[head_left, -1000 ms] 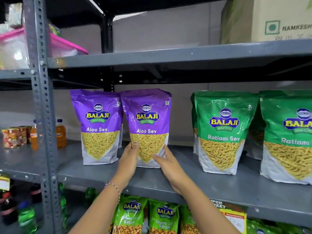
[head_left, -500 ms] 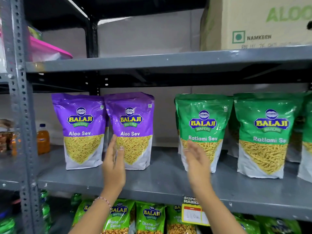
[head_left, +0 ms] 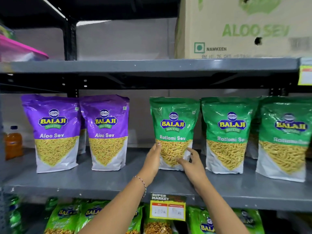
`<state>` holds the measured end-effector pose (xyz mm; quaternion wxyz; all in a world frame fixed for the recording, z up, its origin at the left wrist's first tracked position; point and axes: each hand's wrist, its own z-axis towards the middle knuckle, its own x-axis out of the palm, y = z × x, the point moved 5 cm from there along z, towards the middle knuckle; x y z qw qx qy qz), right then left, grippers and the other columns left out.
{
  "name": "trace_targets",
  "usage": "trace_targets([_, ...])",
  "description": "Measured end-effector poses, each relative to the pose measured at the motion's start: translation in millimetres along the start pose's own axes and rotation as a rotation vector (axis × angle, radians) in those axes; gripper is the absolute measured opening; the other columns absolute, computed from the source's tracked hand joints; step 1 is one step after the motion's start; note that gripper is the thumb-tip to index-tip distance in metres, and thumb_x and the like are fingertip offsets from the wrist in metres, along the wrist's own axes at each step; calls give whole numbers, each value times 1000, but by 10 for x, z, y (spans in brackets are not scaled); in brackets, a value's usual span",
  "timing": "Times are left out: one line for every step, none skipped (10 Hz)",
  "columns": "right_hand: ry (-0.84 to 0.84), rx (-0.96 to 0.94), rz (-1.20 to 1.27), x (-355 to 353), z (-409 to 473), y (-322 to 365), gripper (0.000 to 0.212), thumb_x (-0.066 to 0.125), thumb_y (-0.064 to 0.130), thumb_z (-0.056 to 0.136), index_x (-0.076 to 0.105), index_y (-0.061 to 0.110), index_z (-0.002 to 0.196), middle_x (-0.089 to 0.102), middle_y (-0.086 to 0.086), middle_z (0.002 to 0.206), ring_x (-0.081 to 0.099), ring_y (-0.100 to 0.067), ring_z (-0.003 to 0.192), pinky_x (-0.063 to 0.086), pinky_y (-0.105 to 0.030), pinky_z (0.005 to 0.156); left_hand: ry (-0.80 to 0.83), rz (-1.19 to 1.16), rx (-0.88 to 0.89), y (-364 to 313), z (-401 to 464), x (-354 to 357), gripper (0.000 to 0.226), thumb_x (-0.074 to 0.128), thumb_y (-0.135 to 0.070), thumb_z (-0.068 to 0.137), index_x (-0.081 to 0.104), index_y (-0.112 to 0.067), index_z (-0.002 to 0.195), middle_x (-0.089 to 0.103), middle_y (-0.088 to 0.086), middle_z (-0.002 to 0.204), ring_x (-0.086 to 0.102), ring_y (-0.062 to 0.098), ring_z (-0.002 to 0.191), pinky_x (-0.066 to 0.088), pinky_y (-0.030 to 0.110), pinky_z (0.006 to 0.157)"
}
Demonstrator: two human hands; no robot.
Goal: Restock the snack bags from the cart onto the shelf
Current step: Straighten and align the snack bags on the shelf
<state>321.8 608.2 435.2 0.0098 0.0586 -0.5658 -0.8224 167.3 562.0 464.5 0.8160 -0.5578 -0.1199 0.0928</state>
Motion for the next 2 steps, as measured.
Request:
trace_targets([-13,-7,-24,-7,-29,12,62,68,29,82,43,28,138,45,-5,149,45,-24,133,36,-30,91,-28,77,-16,7,13,17,38,34,-37,101,55,-21,129,61,8,135,59,16,116,45,34,102])
trace_targets([-153,-100,-107,-87,-144,175,52,62,29,87,48,19,136,59,-8,131,58,-20,105,40,-26,80,-131,337,-4,4,-97,-9,61,32,-53,97,29,-22,149,40,1,154,43,21,136,33,33,110])
